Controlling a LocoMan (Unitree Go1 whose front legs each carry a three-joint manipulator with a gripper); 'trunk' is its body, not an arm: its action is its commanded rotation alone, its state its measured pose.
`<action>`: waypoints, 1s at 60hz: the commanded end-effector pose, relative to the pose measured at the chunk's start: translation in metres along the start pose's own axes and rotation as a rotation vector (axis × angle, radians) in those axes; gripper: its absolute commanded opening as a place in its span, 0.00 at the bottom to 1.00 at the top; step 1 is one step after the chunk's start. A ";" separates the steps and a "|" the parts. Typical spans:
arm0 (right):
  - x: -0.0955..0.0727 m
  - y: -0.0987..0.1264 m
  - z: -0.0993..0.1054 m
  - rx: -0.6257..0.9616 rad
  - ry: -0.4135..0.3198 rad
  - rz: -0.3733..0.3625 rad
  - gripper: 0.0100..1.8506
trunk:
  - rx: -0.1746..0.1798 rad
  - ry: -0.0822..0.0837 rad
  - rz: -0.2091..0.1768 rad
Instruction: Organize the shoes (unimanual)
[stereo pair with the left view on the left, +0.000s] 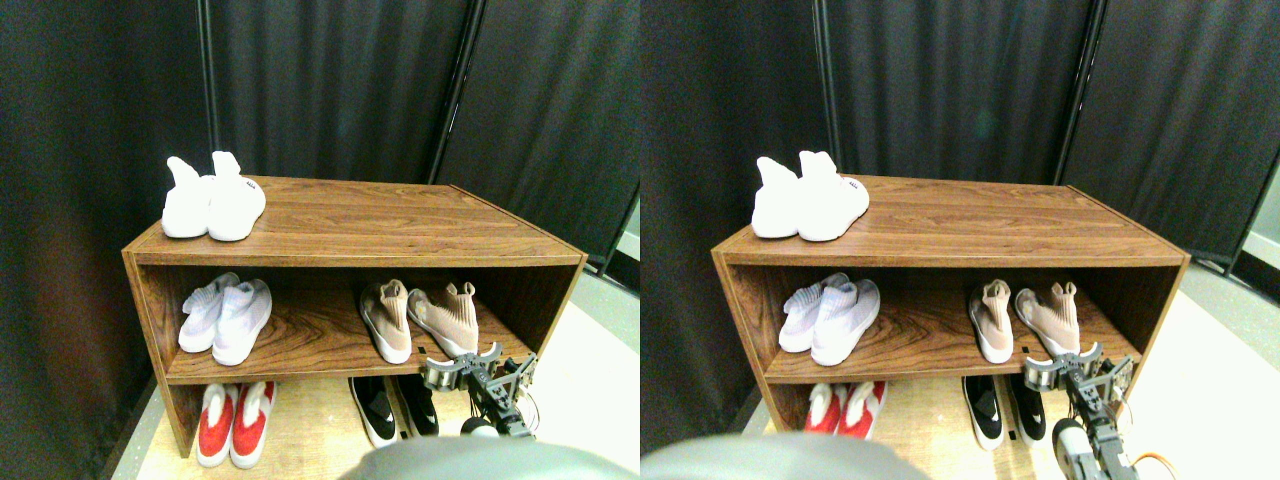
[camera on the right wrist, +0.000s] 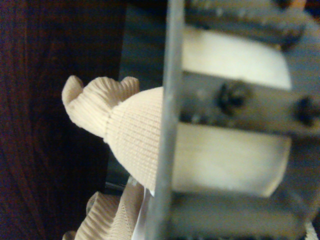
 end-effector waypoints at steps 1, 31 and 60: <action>0.001 0.006 0.001 -0.003 -0.001 0.035 0.84 | -0.012 0.022 0.013; -0.006 0.011 0.003 -0.009 -0.004 0.038 0.85 | -0.009 0.021 0.006; -0.067 0.024 0.027 -0.057 0.026 0.131 0.84 | -0.005 0.018 -0.005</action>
